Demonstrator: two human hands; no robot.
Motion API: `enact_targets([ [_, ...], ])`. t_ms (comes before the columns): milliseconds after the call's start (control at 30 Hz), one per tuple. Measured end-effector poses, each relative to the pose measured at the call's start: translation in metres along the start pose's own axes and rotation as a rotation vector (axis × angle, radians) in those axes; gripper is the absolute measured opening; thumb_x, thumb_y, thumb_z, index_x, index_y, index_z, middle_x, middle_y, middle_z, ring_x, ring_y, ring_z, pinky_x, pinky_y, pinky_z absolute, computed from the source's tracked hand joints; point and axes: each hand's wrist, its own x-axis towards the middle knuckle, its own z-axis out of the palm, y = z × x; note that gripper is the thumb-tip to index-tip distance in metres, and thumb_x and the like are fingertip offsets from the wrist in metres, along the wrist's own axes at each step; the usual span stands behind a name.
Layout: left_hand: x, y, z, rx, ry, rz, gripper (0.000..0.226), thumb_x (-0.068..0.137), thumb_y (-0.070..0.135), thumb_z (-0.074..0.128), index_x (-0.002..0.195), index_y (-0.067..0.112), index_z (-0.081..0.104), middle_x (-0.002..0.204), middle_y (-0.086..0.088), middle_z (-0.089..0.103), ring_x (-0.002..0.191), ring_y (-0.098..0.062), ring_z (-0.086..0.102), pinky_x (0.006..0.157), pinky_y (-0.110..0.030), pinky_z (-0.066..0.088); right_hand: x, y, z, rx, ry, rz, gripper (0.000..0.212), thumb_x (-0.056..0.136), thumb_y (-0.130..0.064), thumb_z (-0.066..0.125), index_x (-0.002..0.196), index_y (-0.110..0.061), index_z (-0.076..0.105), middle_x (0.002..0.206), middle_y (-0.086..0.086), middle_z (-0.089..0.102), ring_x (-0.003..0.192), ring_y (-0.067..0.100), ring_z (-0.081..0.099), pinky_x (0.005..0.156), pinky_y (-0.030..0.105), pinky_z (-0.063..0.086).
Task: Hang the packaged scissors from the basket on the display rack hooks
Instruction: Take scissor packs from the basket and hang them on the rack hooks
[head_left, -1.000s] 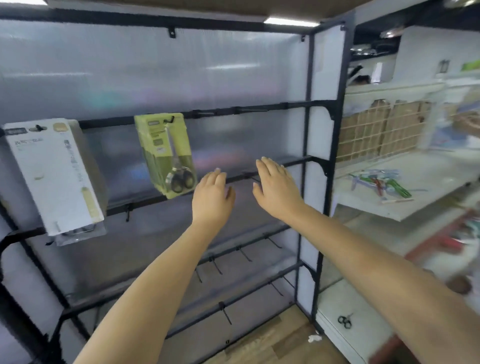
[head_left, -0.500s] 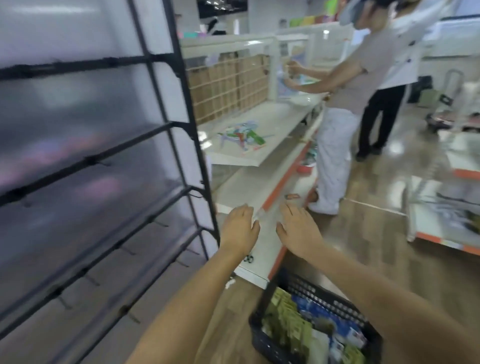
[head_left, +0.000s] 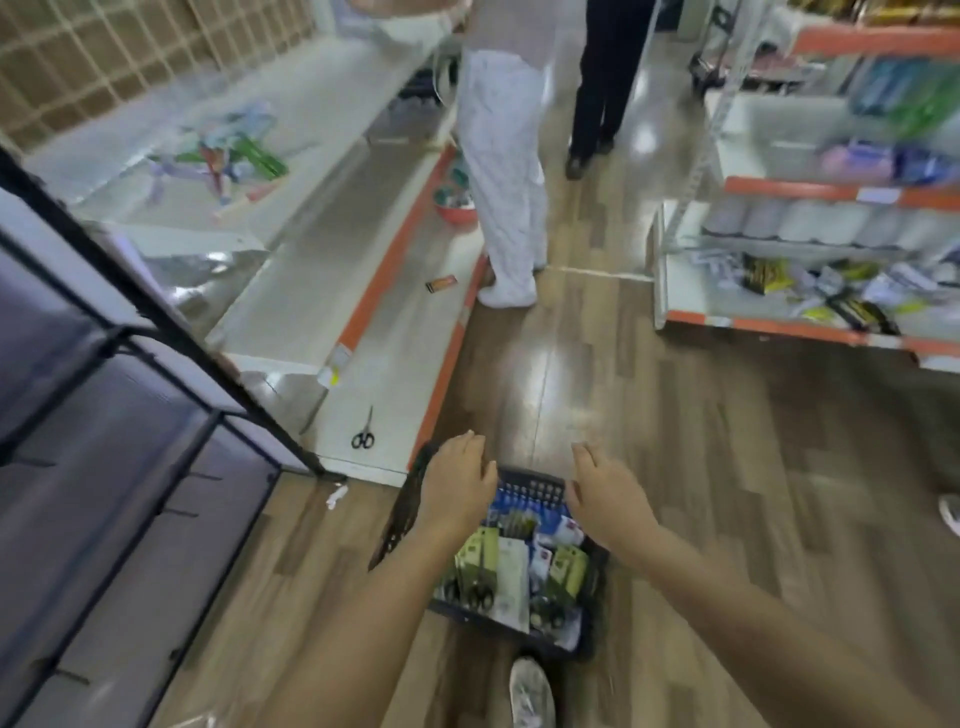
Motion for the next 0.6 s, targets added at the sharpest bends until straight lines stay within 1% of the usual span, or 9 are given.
enact_targets([
  [67,0.005,-0.005,0.023,0.0,-0.063,-0.013,0.048,0.099,0.03,0.041,0.142,0.009,0.038,0.149,-0.005,0.036,0.138,-0.017,0.03,0.111,-0.026,0.022,0.004,0.018,0.016,0.055,-0.021,0.071,0.048,0.099,-0.028,0.037,0.141,-0.005,0.033,0.141,0.01,0.041,0.125,0.024,0.043,0.102,0.031,0.037],
  [100,0.008,-0.009,0.035,-0.001,-0.086,-0.022,0.048,0.099,0.03,0.042,0.142,0.009,0.038,0.149,-0.005,0.036,0.138,-0.017,0.03,0.111,-0.026,0.023,0.006,0.026,0.026,0.073,-0.027,0.098,0.047,0.099,-0.028,0.038,0.14,-0.006,0.035,0.139,0.008,0.043,0.124,0.023,0.043,0.102,0.031,0.038],
  [133,0.011,-0.015,0.047,0.003,-0.103,-0.027,0.048,0.099,0.03,0.042,0.142,0.009,0.038,0.149,-0.005,0.037,0.138,-0.018,0.031,0.111,-0.026,0.023,0.009,0.033,0.036,0.09,-0.029,0.122,0.048,0.099,-0.029,0.039,0.141,-0.007,0.034,0.142,0.007,0.041,0.127,0.022,0.041,0.103,0.03,0.036],
  [200,0.014,-0.03,0.071,0.021,-0.121,-0.049,0.046,0.097,0.028,0.045,0.139,0.009,0.043,0.144,-0.006,0.043,0.134,-0.019,0.036,0.109,-0.028,0.027,0.015,0.043,0.059,0.119,-0.048,0.155,0.052,0.099,-0.029,0.039,0.145,-0.008,0.029,0.148,0.006,0.036,0.134,0.019,0.035,0.109,0.028,0.03],
  [300,0.024,-0.059,0.112,0.08,-0.155,-0.063,0.037,0.094,0.024,0.049,0.127,0.007,0.052,0.132,-0.008,0.052,0.126,-0.023,0.043,0.104,-0.031,0.032,0.031,0.052,0.104,0.109,-0.08,0.158,0.054,0.102,-0.03,0.033,0.149,-0.007,0.02,0.155,0.005,0.024,0.143,0.016,0.021,0.115,0.024,0.017],
  [400,0.032,-0.097,0.162,0.155,-0.209,-0.11,0.038,0.092,0.022,0.053,0.126,0.006,0.054,0.139,-0.011,0.047,0.131,-0.027,0.039,0.11,-0.038,0.033,0.046,0.054,0.165,0.154,-0.101,0.2,0.057,0.101,-0.029,0.032,0.15,-0.007,0.013,0.158,0.004,0.013,0.146,0.014,0.008,0.116,0.024,0.01],
  [467,0.038,-0.126,0.2,0.145,-0.202,-0.12,0.038,0.086,0.017,0.062,0.122,0.002,0.058,0.137,-0.016,0.049,0.127,-0.032,0.046,0.106,-0.042,0.038,0.057,0.053,0.213,0.204,-0.093,0.232,0.059,0.1,-0.026,0.036,0.15,-0.006,0.013,0.157,0.006,0.012,0.146,0.016,0.008,0.116,0.023,0.008],
  [500,0.041,-0.139,0.219,0.129,-0.215,-0.137,0.04,0.086,0.015,0.062,0.123,0.001,0.057,0.139,-0.016,0.047,0.128,-0.032,0.046,0.105,-0.04,0.038,0.064,0.052,0.236,0.231,-0.102,0.245,0.058,0.099,-0.025,0.037,0.149,-0.005,0.014,0.157,0.007,0.014,0.146,0.017,0.01,0.115,0.022,0.006],
  [600,0.049,-0.18,0.276,0.124,-0.32,-0.161,0.045,0.096,0.023,0.046,0.138,0.008,0.04,0.151,-0.006,0.03,0.137,-0.02,0.03,0.109,-0.027,0.027,0.085,0.05,0.313,0.292,-0.146,0.271,0.059,0.1,-0.026,0.037,0.15,-0.008,0.011,0.158,0.004,0.011,0.146,0.015,0.008,0.113,0.02,0.004],
])
